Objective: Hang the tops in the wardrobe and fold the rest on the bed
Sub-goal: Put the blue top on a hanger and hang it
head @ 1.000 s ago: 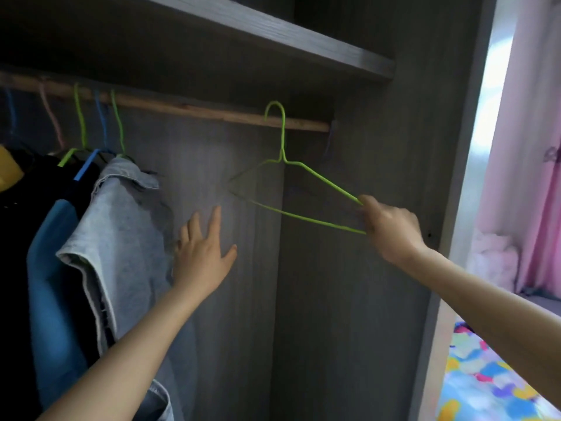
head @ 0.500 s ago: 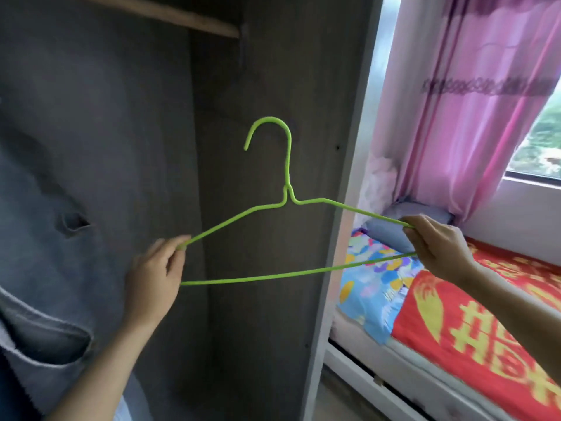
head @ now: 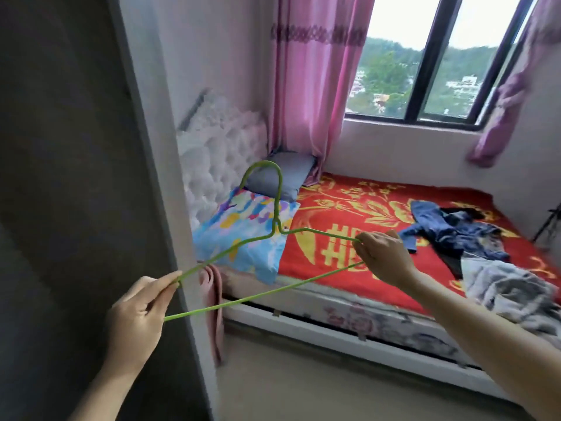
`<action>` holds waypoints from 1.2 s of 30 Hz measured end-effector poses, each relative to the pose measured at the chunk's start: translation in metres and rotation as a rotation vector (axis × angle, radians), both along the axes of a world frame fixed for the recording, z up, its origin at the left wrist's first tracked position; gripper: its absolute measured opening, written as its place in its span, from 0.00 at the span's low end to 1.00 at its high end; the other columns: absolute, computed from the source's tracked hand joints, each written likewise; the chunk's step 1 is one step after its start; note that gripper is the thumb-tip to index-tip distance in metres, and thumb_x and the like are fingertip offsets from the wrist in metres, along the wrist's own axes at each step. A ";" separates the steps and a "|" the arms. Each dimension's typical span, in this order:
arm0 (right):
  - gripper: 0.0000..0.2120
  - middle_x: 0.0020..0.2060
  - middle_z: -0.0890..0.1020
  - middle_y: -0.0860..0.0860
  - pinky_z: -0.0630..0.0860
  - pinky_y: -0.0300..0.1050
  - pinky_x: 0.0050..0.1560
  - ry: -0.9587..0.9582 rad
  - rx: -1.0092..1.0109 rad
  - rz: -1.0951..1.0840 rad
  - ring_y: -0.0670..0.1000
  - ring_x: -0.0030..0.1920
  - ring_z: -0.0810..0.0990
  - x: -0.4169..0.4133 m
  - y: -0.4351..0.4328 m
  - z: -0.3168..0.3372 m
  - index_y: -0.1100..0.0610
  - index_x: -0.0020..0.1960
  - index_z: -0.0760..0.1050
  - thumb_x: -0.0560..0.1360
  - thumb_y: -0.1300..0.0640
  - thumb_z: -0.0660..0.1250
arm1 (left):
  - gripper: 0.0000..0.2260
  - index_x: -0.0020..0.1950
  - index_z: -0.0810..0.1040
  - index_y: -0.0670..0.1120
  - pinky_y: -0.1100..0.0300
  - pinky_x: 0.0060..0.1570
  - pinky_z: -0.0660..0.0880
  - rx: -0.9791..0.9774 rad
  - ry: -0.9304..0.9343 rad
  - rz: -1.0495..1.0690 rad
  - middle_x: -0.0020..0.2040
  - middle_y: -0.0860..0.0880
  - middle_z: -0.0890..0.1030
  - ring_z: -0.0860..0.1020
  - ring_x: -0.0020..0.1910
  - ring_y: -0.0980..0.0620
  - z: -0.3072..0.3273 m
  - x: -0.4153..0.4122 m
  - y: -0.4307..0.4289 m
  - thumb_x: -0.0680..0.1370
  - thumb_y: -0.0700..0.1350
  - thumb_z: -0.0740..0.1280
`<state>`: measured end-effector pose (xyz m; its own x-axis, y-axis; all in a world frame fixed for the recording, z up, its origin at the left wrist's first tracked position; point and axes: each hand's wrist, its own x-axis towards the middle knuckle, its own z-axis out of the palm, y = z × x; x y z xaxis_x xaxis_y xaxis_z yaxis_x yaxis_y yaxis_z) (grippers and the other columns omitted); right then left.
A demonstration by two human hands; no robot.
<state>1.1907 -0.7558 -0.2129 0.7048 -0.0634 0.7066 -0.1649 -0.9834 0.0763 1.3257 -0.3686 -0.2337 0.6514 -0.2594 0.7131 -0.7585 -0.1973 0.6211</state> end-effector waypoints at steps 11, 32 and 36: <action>0.23 0.27 0.69 0.44 0.64 0.44 0.37 0.077 0.376 -0.373 0.50 0.27 0.70 -0.190 -0.181 -0.045 0.61 0.36 0.75 0.72 0.46 0.50 | 0.13 0.47 0.82 0.59 0.75 0.40 0.67 0.046 0.090 -0.382 0.42 0.62 0.79 0.75 0.39 0.69 -0.050 -0.053 -0.275 0.73 0.64 0.63; 0.21 0.29 0.72 0.51 0.67 0.42 0.35 0.221 1.178 -0.792 0.47 0.31 0.69 -0.350 -0.171 -0.033 0.59 0.33 0.68 0.77 0.45 0.63 | 0.18 0.50 0.80 0.50 0.64 0.50 0.69 0.335 0.076 -1.297 0.47 0.55 0.80 0.72 0.51 0.65 -0.138 -0.219 -0.603 0.76 0.61 0.59; 0.21 0.21 0.73 0.47 0.71 0.41 0.38 -0.058 1.386 -1.108 0.43 0.25 0.71 -0.375 -0.164 -0.048 0.54 0.29 0.68 0.78 0.46 0.60 | 0.21 0.50 0.82 0.50 0.70 0.55 0.66 0.447 0.011 -1.527 0.55 0.68 0.77 0.71 0.55 0.69 -0.151 -0.269 -0.662 0.78 0.62 0.56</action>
